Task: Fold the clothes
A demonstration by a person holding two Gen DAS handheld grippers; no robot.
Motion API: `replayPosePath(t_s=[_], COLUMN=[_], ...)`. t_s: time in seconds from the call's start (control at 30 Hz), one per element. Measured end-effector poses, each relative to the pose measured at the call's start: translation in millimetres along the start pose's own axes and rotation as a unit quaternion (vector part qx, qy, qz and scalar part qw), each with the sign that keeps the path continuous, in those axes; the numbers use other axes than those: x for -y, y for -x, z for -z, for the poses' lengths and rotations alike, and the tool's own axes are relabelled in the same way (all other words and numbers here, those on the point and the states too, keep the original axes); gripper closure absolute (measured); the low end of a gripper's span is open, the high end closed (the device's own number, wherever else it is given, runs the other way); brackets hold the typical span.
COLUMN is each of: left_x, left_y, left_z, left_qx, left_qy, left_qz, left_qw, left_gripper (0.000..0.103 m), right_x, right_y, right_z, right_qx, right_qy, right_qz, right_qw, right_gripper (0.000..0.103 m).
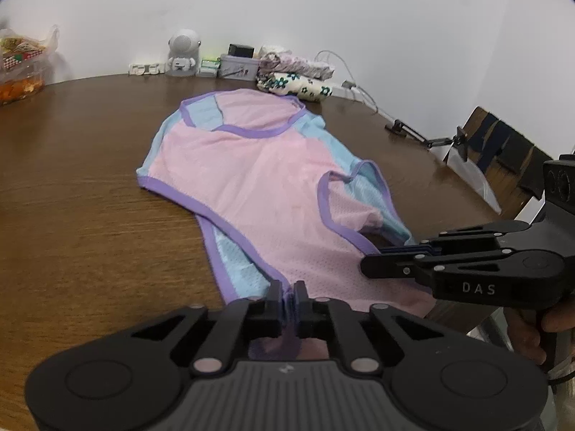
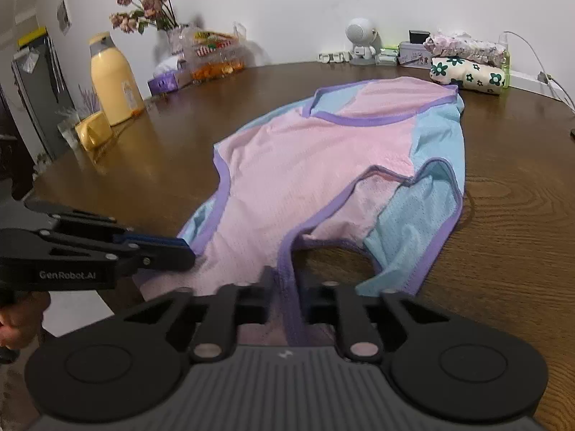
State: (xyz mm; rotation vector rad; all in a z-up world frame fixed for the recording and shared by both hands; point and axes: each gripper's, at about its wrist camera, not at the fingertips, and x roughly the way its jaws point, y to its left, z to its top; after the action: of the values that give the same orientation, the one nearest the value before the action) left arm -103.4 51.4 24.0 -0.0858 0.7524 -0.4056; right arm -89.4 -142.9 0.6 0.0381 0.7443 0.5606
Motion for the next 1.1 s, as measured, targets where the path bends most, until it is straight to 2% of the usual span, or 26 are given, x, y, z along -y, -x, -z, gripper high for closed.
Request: replayPosePath(t_s=[0.13,0.27,0.43,0.5,0.53,0.6,0.63,0.7,0.73,0.77,0.83,0.93,1.0,1.1], left_x=[-3.1,-4.9,-4.8,-8.2,-11.3,-18.2,-21.4,-31.6,-35.8,-35.3,-32.3,-12.7,-1.5,10.1], left_y=[6.5,5.8,-15.1,-38.1,-51.8,-71.8,-70.7,-52.8,-42.6,-33.9,-17.1,-18.3,-28.3,-47.9], left_z=[-13.9,-50.8,-109.0,-132.2,-139.9,-148.5,-145.4,-128.5,-119.5,-109.3,-88.4,-60.8,-49.0,-39.4], left_qx=[0.033,0.075,0.109,0.097,0.085,0.066,0.067,0.085,0.09,0.09,0.089,0.045,0.02,0.0], left_qy=[0.007,-0.005,-0.04,-0.043,-0.038,-0.023,-0.019,-0.019,-0.016,-0.017,-0.021,-0.05,-0.057,-0.062], left_qz=[0.008,0.007,-0.011,-0.025,-0.046,-0.085,-0.097,-0.094,-0.09,-0.085,-0.075,-0.059,-0.083,-0.136], left_qw=[0.9994,0.9971,0.9932,0.994,0.9946,0.9939,0.9929,0.9918,0.9918,0.9921,0.993,0.996,0.9947,0.9887], left_gripper=[0.1,0.101,0.1,0.099,0.093,0.089,0.086,0.068,0.056,0.055,0.055,0.055,0.055,0.055], right_x=[5.1,13.3,34.1,44.9,51.5,72.0,79.8,87.7,88.8,86.2,71.9,45.7,26.2,9.6], right_y=[13.6,26.4,11.6,-6.5,-18.9,-52.6,-62.5,-58.4,-47.6,-36.8,-23.0,-18.4,-22.4,-29.4], right_z=[-11.3,-39.5,-90.0,-108.8,-118.9,-137.4,-141.9,-139.6,-133.2,-124.2,-103.3,-73.5,-56.5,-47.1], right_qx=[0.04,0.082,0.108,0.107,0.106,0.075,0.056,0.058,0.076,0.09,0.089,0.058,0.03,0.021], right_qy=[-0.023,-0.032,-0.045,-0.053,-0.06,-0.081,-0.089,-0.096,-0.091,-0.081,-0.035,0.04,0.095,0.14], right_qz=[-0.016,-0.03,0.004,0.019,0.035,0.086,0.109,0.124,0.117,0.113,0.109,0.091,0.096,0.105], right_qw=[0.999,0.996,0.993,0.993,0.992,0.99,0.988,0.986,0.986,0.986,0.989,0.993,0.99,0.984], right_gripper=[0.096,0.096,0.096,0.096,0.095,0.081,0.075,0.073,0.06,0.055,0.055,0.055,0.055,0.057])
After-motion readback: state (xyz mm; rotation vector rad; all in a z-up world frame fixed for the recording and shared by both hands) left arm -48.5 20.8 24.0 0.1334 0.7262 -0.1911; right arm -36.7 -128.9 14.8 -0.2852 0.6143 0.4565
